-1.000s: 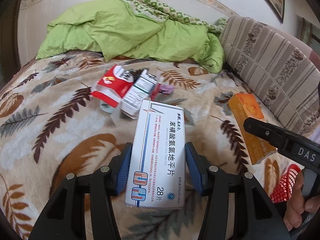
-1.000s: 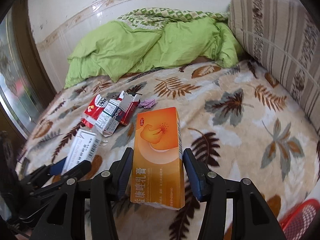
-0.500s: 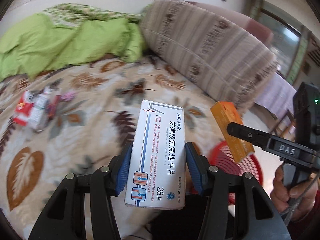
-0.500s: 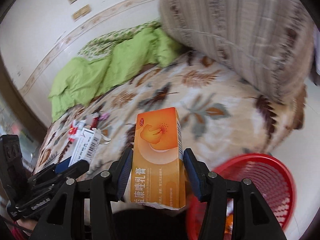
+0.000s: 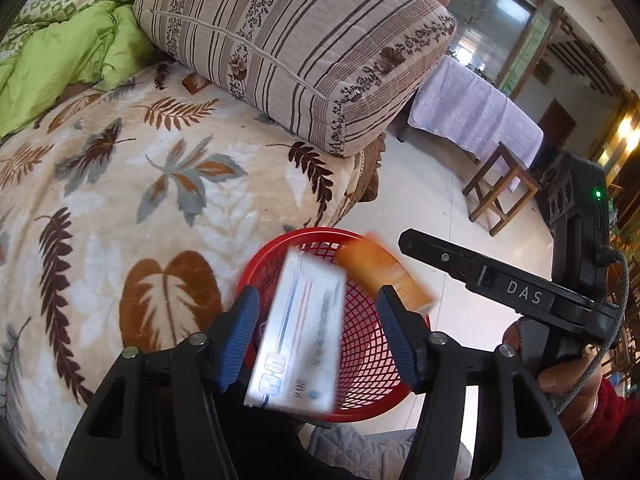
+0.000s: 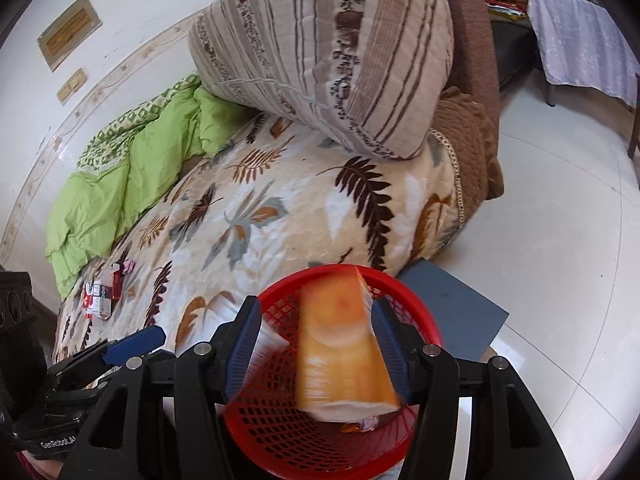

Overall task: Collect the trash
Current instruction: 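Carry both held boxes off the bed over the red basket, then open both tools to drop the boxes into the red basket, then move both tools back to the remaining trash on the blanket, then grasp the red cigarette pack with the right tool while the left tool grasps the white-green medicine box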

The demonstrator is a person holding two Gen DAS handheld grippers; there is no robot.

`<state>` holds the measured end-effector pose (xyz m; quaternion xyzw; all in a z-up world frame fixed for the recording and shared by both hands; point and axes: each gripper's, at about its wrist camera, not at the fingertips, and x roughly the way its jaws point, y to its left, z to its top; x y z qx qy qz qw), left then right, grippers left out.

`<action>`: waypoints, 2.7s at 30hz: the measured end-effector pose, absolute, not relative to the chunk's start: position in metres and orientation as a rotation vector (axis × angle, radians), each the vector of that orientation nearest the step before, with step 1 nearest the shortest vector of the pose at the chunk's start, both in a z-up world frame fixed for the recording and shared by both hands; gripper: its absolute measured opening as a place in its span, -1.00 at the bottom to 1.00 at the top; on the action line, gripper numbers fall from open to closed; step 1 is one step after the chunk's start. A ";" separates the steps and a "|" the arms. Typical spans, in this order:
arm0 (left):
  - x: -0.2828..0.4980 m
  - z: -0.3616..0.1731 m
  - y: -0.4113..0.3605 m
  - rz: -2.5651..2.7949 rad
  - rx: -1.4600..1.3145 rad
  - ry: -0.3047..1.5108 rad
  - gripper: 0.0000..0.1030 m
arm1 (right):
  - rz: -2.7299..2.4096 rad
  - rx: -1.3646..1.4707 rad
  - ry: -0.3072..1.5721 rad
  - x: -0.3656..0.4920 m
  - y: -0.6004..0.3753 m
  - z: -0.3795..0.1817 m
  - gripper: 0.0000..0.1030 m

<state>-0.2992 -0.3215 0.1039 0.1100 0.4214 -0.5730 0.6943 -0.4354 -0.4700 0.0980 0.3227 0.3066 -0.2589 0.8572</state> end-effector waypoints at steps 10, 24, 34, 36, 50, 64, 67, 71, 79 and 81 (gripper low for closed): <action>-0.253 0.110 -0.270 -1.130 0.175 0.905 0.31 | -0.421 0.640 0.650 -0.394 -0.446 0.103 0.22; -0.141 0.091 -0.136 -0.774 -0.025 0.888 0.31 | -0.184 0.454 0.758 -0.271 -0.353 0.106 0.22; -0.065 0.077 -0.062 -0.549 -0.124 0.863 0.31 | -0.125 0.388 0.795 -0.164 -0.300 0.089 0.22; -0.053 0.075 -0.056 -0.527 -0.118 0.853 0.31 | -0.124 0.390 0.805 -0.147 -0.295 0.081 0.22; 0.038 0.055 -0.107 -0.501 0.120 0.845 0.09 | -0.104 0.525 0.842 -0.133 -0.308 0.056 0.22; 0.016 0.054 -0.090 -0.453 0.018 0.860 -0.33 | -0.079 0.531 0.828 -0.131 -0.301 0.058 0.22; -0.009 0.065 -0.066 -0.420 -0.042 0.838 -0.33 | -0.070 0.521 0.835 -0.128 -0.296 0.057 0.22; -0.031 0.068 -0.035 -0.304 -0.101 0.801 -0.33 | -0.044 0.499 0.862 -0.119 -0.285 0.055 0.22; -0.019 0.058 0.005 -0.137 -0.087 0.745 -0.33 | 0.031 0.473 0.877 -0.074 -0.252 0.068 0.27; -0.011 0.055 0.012 -0.131 -0.107 0.757 -0.33 | 0.033 0.482 0.857 -0.058 -0.246 0.074 0.41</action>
